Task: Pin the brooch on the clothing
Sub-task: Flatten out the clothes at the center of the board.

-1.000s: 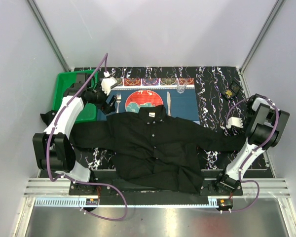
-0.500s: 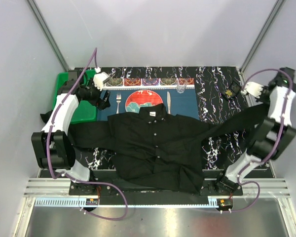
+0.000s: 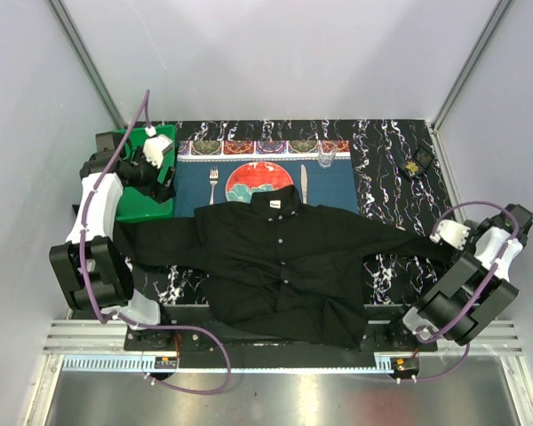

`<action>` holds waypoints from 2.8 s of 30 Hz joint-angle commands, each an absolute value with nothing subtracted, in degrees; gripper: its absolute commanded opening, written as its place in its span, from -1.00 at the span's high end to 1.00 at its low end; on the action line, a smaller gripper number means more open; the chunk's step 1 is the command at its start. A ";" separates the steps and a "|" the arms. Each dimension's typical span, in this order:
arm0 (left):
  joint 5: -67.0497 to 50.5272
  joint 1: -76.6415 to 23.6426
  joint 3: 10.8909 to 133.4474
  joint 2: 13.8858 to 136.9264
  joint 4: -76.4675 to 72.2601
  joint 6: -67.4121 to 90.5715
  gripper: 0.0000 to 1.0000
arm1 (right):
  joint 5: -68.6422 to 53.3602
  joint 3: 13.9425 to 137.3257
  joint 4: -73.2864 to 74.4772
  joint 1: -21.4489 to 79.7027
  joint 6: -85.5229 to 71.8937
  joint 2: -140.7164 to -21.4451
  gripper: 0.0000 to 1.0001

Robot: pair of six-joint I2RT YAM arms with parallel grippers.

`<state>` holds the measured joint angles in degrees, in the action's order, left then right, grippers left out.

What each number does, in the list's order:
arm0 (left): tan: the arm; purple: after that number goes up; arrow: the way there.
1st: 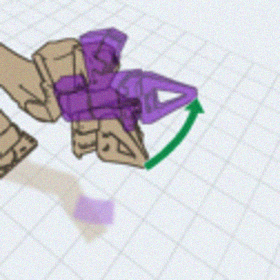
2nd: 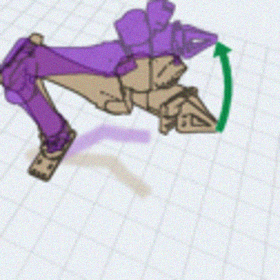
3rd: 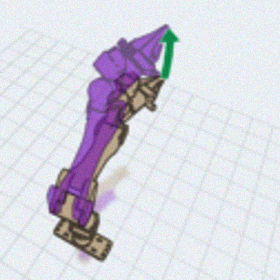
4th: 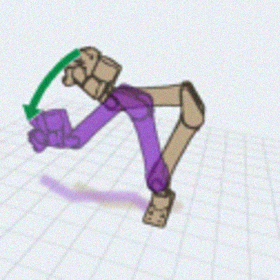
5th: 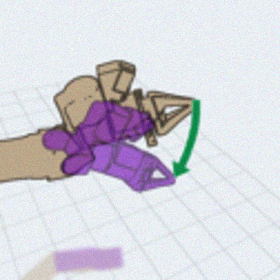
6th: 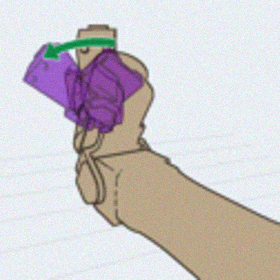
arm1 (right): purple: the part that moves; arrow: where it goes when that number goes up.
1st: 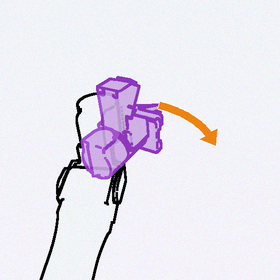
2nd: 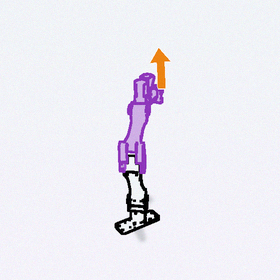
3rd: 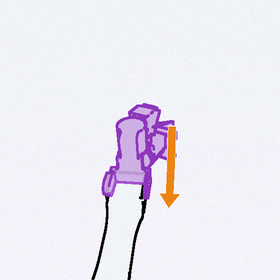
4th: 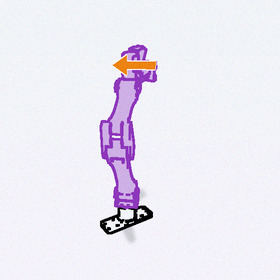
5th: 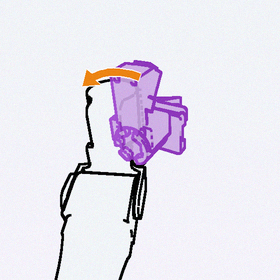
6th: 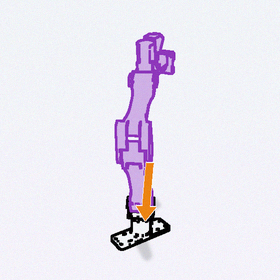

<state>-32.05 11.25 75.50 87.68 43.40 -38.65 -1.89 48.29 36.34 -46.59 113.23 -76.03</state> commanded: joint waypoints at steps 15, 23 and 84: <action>-21.71 19.68 80.59 92.37 52.55 -51.59 -0.59 | -6.51 86.92 70.14 -33.58 83.43 -96.13 -0.66; -24.26 19.34 78.58 90.70 55.37 -57.21 -0.59 | 2.71 73.49 56.62 -25.84 86.92 -96.15 -0.57; -30.85 -13.53 86.75 102.83 33.14 -23.64 -0.64 | -45.26 124.72 63.20 17.14 4.22 -136.93 -0.35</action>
